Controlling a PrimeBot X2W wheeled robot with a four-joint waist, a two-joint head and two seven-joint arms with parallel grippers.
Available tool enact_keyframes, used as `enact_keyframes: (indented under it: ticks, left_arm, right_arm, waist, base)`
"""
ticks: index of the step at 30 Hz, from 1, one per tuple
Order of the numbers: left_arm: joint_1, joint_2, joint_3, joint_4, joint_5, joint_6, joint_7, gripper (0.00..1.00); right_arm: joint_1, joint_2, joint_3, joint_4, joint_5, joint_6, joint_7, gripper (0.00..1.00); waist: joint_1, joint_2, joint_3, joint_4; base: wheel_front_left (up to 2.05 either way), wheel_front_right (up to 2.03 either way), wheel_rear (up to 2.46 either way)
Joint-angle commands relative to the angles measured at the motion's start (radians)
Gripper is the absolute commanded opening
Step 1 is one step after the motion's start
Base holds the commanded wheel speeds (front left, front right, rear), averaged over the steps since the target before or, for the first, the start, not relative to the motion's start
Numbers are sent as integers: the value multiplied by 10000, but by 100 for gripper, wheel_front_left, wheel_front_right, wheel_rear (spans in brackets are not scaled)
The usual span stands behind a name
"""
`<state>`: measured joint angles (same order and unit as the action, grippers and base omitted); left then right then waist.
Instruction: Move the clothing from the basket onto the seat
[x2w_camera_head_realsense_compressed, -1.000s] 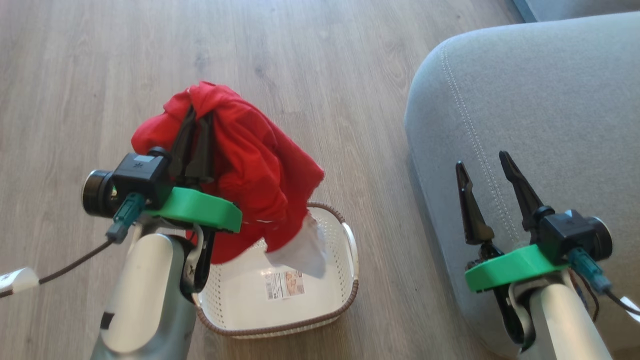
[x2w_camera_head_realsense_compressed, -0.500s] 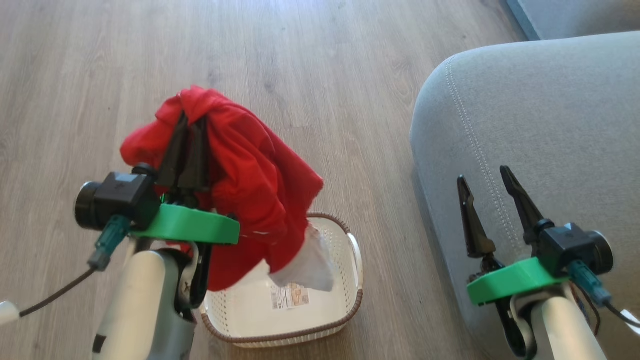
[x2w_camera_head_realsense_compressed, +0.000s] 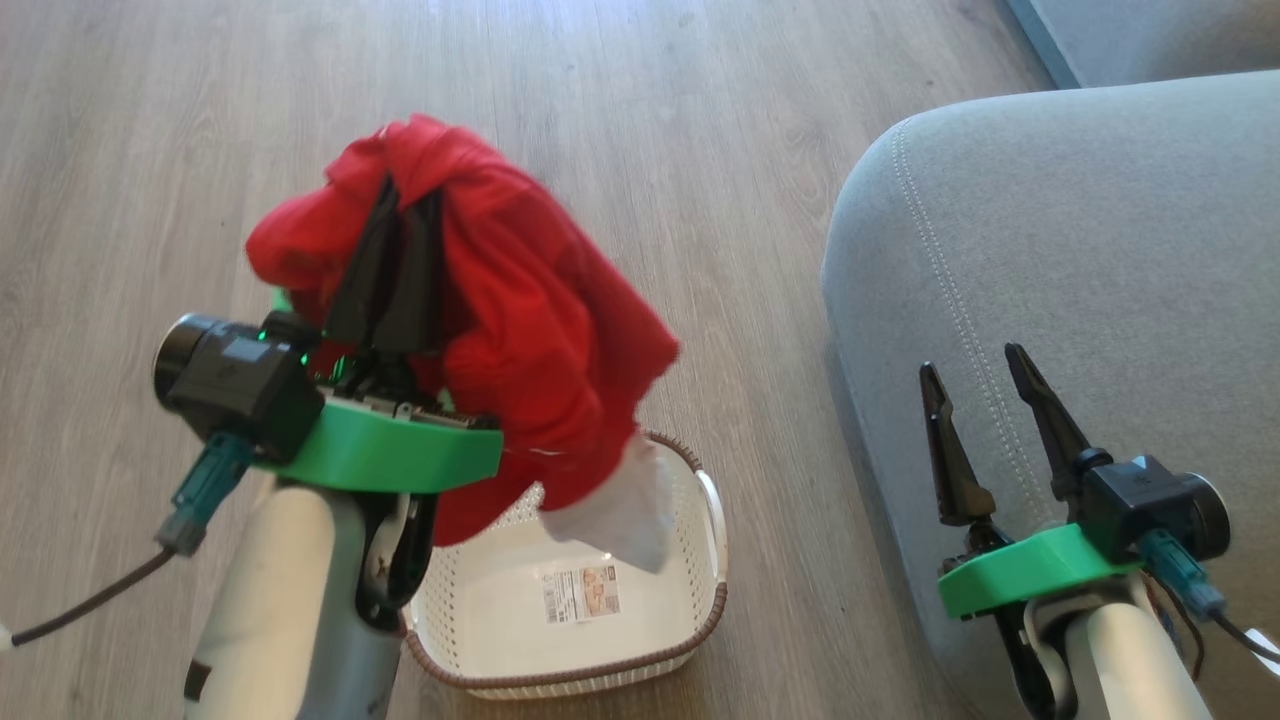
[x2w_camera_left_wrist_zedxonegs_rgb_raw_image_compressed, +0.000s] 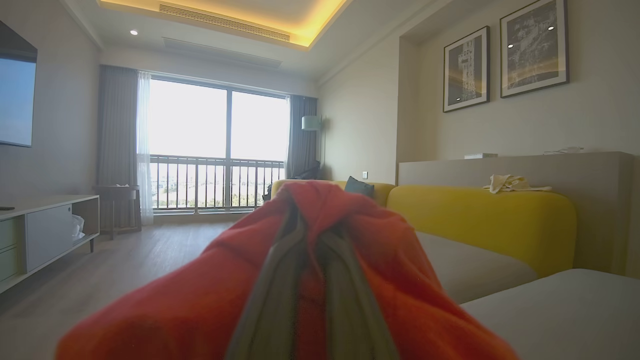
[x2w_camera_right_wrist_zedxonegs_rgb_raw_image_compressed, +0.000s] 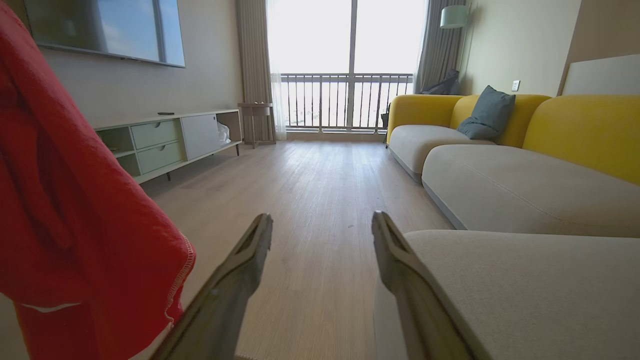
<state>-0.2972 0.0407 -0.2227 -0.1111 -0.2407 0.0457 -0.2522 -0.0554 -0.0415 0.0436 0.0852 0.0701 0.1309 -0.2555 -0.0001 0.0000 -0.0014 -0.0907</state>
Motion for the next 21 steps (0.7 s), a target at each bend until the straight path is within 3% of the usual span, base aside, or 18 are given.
enact_keyframes:
  ticks: [1,21]
  left_arm:
    - [-742,95,221,-444,-16,-38,-95,0]
    - [-937,95,-414,-1183,-50,80,-95,0]
  right_arm:
    - [-241,-87,280,-325,-74,-2,-63,100]
    - [-191,-87,391,-337,-152,-2,-63,100]
  waist:
    - [1,0,-13,0]
    - [1,0,-117,-178]
  base:
    - [0,0,0]
    - [0,0,0]
